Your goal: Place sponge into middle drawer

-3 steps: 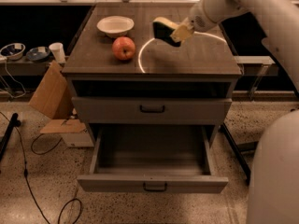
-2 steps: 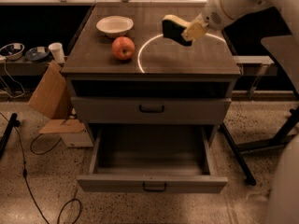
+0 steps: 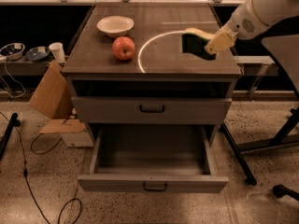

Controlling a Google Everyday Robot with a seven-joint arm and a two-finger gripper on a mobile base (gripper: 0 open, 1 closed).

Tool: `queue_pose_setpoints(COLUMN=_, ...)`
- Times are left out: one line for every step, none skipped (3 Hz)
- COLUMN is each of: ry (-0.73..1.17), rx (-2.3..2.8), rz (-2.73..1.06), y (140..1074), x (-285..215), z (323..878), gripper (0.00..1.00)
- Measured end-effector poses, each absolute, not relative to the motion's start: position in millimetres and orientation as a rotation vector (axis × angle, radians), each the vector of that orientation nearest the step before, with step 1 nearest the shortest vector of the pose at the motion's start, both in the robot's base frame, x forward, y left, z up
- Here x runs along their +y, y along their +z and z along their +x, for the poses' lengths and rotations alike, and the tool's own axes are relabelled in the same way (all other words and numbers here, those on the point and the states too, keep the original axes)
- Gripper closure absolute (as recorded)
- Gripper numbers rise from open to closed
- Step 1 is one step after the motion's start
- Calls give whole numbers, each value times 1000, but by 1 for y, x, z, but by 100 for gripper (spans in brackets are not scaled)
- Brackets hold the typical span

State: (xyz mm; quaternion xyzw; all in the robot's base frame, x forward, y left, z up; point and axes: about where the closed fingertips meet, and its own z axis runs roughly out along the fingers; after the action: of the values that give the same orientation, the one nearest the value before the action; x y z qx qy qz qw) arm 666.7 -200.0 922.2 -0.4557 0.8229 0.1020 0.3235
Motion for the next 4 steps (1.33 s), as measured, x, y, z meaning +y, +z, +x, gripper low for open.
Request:
queue_pose_setpoints(ry=318, rx=2240, rz=-1221, y=898, x=-224, z=633, gripper=100)
queue_pose_setpoints(ry=377, rx=2309, rz=-1267, y=872, x=-242, z=599, gripper=100)
queue_pose_setpoints(ry=429, rx=2353, rz=-1302, y=848, x=-254, z=569, gripper=100)
queue_pose_setpoints(ry=466, rx=2385, rz=-1312, y=825, x=-258, z=542, gripper=100)
